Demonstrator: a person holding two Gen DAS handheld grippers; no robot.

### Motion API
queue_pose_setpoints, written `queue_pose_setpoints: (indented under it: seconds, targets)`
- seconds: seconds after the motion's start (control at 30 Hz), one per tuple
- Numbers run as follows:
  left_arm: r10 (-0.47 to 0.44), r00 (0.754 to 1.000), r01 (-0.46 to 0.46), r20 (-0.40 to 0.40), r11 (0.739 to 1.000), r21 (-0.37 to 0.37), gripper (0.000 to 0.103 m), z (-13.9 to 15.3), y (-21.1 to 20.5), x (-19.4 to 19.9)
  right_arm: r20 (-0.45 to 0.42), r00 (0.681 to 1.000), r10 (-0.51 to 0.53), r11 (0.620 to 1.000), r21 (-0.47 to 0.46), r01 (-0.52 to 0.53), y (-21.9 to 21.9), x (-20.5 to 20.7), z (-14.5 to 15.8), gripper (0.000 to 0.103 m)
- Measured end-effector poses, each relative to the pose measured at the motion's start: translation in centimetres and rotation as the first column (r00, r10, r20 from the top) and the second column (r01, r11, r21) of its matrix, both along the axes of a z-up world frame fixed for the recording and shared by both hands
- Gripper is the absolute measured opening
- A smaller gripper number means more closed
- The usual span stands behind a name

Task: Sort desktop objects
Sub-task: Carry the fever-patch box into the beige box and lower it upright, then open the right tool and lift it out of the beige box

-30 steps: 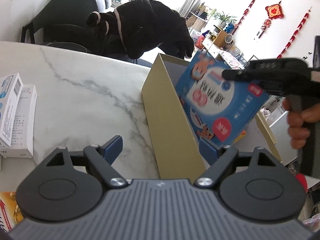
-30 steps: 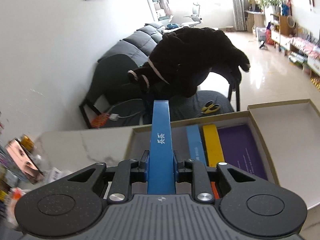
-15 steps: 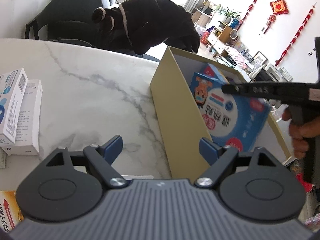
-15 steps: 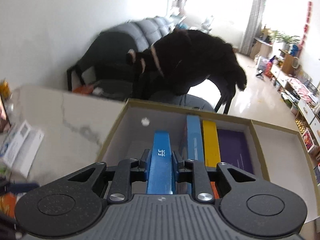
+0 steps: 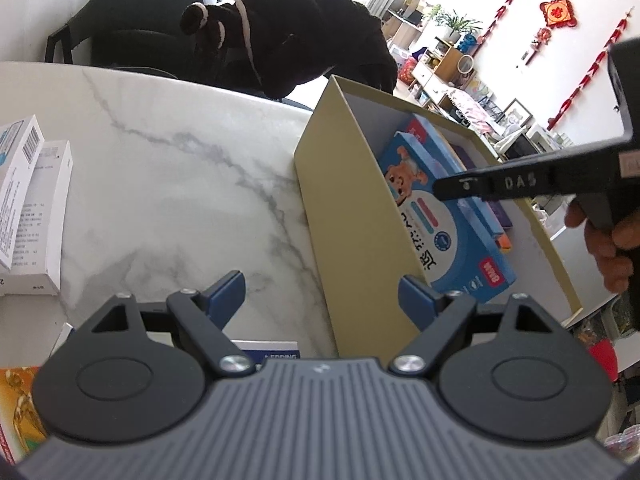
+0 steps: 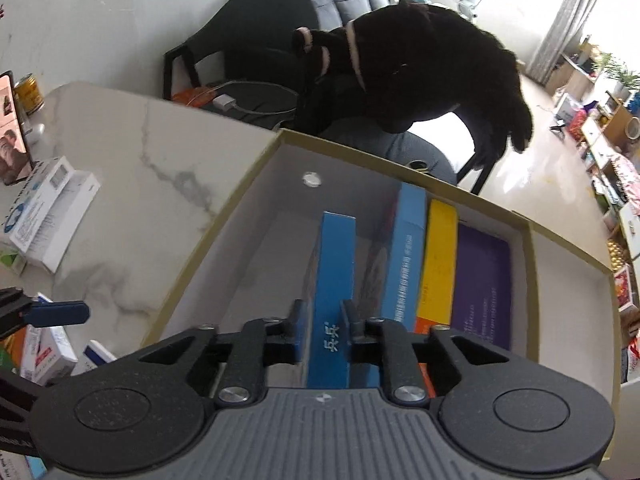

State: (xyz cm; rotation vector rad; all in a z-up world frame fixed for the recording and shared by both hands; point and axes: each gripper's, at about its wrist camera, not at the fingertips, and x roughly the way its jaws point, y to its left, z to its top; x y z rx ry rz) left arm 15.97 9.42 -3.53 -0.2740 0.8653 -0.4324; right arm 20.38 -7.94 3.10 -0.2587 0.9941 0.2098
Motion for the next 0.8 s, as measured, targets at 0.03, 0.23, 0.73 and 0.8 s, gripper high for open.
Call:
queue_pose_setpoints:
  seconds: [0.03,0.23,0.73,0.8]
  targets:
    - [0.0,1.0,0.0,0.001,1.0,0.001,0.085,0.1,0.1,-0.1,-0.011,1.0,0.001,1.0,0.014,-0.001,0.0,0.2,0.1,0.029]
    - [0.013,1.0,-0.013,-0.002,1.0,0.001,0.086,-0.1,0.9,0.0,-0.03,0.999,-0.014,1.0,0.026,0.015,-0.9,1.3,0.2,0.034]
    - [0.008,0.999,-0.007,-0.033,1.0,0.007,0.086,-1.3,1.0,0.6,-0.089,0.995,0.047,0.998,0.037,-0.044,-1.3,1.6,-1.0,0.027]
    - [0.005,0.999,-0.004,-0.033,1.0,0.007,0.086,-1.2,0.9,0.6,-0.065,0.997,0.041,0.999,0.024,-0.039,-1.0,1.7,-1.1,0.025]
